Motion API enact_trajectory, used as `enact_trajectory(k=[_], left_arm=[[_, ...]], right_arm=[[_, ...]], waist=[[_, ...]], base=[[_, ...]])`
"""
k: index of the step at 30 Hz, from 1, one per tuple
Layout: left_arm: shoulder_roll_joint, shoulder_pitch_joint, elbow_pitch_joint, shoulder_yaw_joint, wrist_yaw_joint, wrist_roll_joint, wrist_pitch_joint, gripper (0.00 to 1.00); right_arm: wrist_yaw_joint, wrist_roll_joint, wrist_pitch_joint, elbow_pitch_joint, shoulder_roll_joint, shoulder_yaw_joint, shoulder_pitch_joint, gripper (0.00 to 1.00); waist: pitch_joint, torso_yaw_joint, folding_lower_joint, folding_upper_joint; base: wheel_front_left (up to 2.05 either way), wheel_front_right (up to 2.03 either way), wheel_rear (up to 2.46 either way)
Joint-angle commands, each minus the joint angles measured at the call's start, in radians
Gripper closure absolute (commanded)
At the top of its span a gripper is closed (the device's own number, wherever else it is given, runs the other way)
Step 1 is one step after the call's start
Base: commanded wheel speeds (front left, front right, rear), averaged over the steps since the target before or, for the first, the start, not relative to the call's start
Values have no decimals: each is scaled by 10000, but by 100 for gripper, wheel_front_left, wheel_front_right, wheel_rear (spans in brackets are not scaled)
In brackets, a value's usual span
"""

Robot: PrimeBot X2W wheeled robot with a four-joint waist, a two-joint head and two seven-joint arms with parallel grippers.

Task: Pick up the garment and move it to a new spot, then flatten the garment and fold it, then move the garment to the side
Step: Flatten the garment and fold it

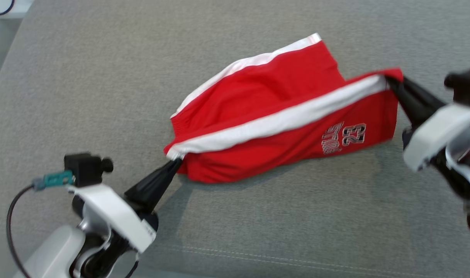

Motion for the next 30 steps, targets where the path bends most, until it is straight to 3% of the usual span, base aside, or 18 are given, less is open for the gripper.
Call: enact_trajectory(k=[1, 11, 21, 22, 23, 24, 25, 30], left_arm=[[-14, -1011, 236, 380, -242, -279, 115, 100], [-1760, -3911, 2964, -905, -562, -1128, -87, 100], [-2181, -5200, 4105, -2276, -566, -2122, -1069, 100], [-2173, -5297, 4193, -2409, -566, -2198, -1177, 94], [-2172, -5385, 4283, -2520, -566, -2271, -1314, 67], [-2161, -5453, 4377, -2647, -566, -2372, -1373, 11], [-2134, -5529, 4453, -2752, -566, -2417, -1499, 0], [-1945, -5672, 4665, -3205, -566, -2646, -2146, 0]], right_arm=[[2, 285, 106, 621, -343, 663, -1192, 100], [2, 1423, -369, 4968, -879, 3056, -5187, 100], [2, 2373, -1063, 7148, -919, 4170, -6605, 100], [2, 2477, -1152, 7286, -900, 4301, -6685, 96], [2, 2559, -1220, 7420, -894, 4444, -6753, 78], [2, 2665, -1292, 7539, -876, 4563, -6809, 4], [2, 2787, -1356, 7618, -852, 4695, -6855, 0], [2, 3369, -1742, 7728, -905, 5286, -6926, 0]], waist=[[377, 481, 0, 0], [1111, 1858, 0, 0], [1584, 2364, 0, 0], [1606, 2371, 0, 0], [1616, 2373, 0, 0], [1619, 2367, 0, 0], [1628, 2355, 0, 0], [1569, 2248, 0, 0]], base=[[0, 0, 0], [0, 0, 0], [0, 0, 0], [0, 0, 0], [0, 0, 0], [0, 0, 0], [0, 0, 0], [0, 0, 0]])
